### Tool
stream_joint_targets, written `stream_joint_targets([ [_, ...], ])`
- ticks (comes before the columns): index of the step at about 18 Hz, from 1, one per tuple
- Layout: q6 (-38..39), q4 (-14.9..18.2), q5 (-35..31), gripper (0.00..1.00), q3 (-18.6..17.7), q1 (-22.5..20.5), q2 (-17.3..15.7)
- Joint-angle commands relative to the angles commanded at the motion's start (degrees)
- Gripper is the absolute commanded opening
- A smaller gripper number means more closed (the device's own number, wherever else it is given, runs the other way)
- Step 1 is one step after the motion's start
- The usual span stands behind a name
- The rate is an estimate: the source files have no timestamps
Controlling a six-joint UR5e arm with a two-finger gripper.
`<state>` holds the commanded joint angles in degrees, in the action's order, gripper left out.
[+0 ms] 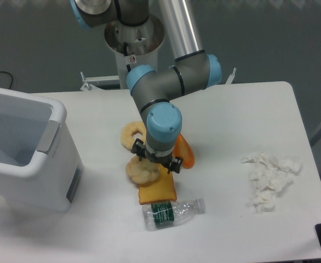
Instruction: Pick up the round bread
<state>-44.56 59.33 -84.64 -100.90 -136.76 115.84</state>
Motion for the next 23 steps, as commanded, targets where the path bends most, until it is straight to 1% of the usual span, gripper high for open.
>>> stream_joint_targets([
  [1, 0.0, 0.1, 0.1, 0.75, 0.1, 0.0, 0.0],
  [2, -0.1, 0.1, 0.3, 0.43, 0.3, -0.1, 0.0],
  [3, -0.1, 0.1, 0.4, 0.16, 0.4, -0.2, -0.1],
  [4, -0.2, 0.1, 0.4, 0.0, 0.5, -0.2, -0.2],
  [8, 0.0, 0.3, 0.4, 0.0, 2.5, -0.4, -0.5],
  [10, 1.1, 0.3, 0.4, 0.0, 2.8, -0.5, -0.6],
  [11, 2.4, 0.3, 0.1, 0.0, 3.2, -0.6, -1.3],
  [13, 2.4, 0.6, 0.1, 0.0, 4.0, -2.5, -3.5],
  [15, 1.8, 1.6, -0.7, 0.0, 6.0, -3.1, -4.6],
  [19, 1.8, 3.8, -1.8, 0.0, 11.2, -4.8, -4.8],
  [22, 1.4, 4.4, -4.4, 0.0, 12.2, -6.2, -5.2],
  [23, -0.2, 4.3, -4.9, 0.0, 12.7, -7.1, -5.8],
])
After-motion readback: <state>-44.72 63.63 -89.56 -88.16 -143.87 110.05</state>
